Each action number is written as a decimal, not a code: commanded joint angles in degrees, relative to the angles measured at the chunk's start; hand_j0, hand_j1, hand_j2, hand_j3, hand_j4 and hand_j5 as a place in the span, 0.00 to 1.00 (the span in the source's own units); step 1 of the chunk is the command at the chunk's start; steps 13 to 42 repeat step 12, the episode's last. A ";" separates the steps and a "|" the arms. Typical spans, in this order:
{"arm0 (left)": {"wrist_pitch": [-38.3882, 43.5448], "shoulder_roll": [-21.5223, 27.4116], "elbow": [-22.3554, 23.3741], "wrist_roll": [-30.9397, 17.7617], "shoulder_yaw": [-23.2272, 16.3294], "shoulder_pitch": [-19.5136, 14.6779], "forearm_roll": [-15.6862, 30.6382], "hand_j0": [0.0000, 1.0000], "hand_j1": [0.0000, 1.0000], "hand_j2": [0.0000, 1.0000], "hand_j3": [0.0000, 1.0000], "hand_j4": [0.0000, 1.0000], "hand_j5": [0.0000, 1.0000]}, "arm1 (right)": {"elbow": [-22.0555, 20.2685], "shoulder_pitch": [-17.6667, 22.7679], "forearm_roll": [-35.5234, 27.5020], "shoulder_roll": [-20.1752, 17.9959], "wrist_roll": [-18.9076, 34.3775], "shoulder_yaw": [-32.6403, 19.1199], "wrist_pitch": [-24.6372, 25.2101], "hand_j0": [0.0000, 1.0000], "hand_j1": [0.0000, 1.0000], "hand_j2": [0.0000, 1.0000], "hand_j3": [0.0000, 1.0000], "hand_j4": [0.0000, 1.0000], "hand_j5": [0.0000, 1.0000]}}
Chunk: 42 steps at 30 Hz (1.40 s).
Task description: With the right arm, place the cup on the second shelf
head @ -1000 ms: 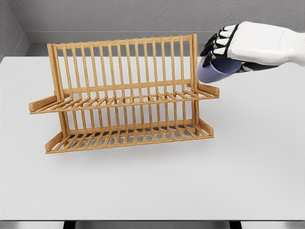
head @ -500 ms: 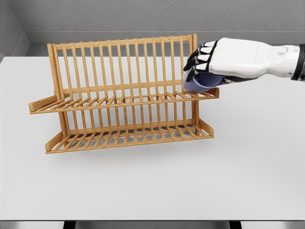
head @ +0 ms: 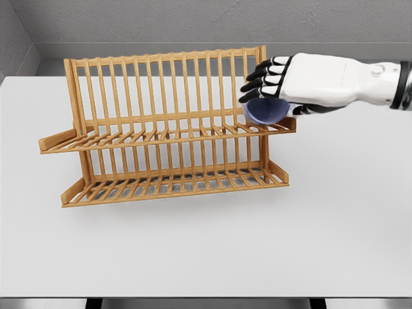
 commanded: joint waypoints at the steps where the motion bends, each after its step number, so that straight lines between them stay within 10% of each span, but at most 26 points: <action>1: 0.00 0.00 0.01 -0.01 -0.01 0.00 0.02 1.00 1.00 1.00 1.00 1.00 1.00 | 0.26 0.00 -0.84 -0.36 -0.02 -6.27 0.19 1.00 1.00 1.00 1.00 1.00 1.00; 4: 0.00 0.00 0.01 -0.01 -0.01 0.00 0.02 1.00 1.00 1.00 1.00 1.00 1.00 | 3.78 6.49 -1.10 -2.64 -0.02 -25.77 0.19 1.00 1.00 1.00 1.00 1.00 1.00; 6: 0.00 0.00 0.01 -0.01 -0.01 0.00 0.02 1.00 1.00 1.00 1.00 1.00 1.00 | 6.50 25.56 -0.66 2.19 -0.02 -45.11 0.19 1.00 1.00 1.00 1.00 1.00 1.00; 8: 0.00 0.00 0.01 -0.01 -0.01 0.00 0.02 1.00 1.00 1.00 1.00 1.00 1.00 | 6.68 37.34 -0.05 5.87 -0.02 -47.50 0.19 1.00 1.00 1.00 1.00 1.00 1.00; 10: 0.00 0.00 0.01 -0.01 -0.01 0.00 0.02 1.00 1.00 1.00 1.00 1.00 1.00 | 6.68 39.99 4.60 10.88 -0.02 -47.41 0.19 1.00 1.00 1.00 1.00 1.00 1.00; 42: 0.00 0.00 0.01 -0.10 -0.01 0.00 0.02 1.00 1.00 1.00 1.00 1.00 1.00 | 7.38 40.08 5.40 11.24 -0.02 -47.41 0.19 1.00 1.00 1.00 1.00 1.00 1.00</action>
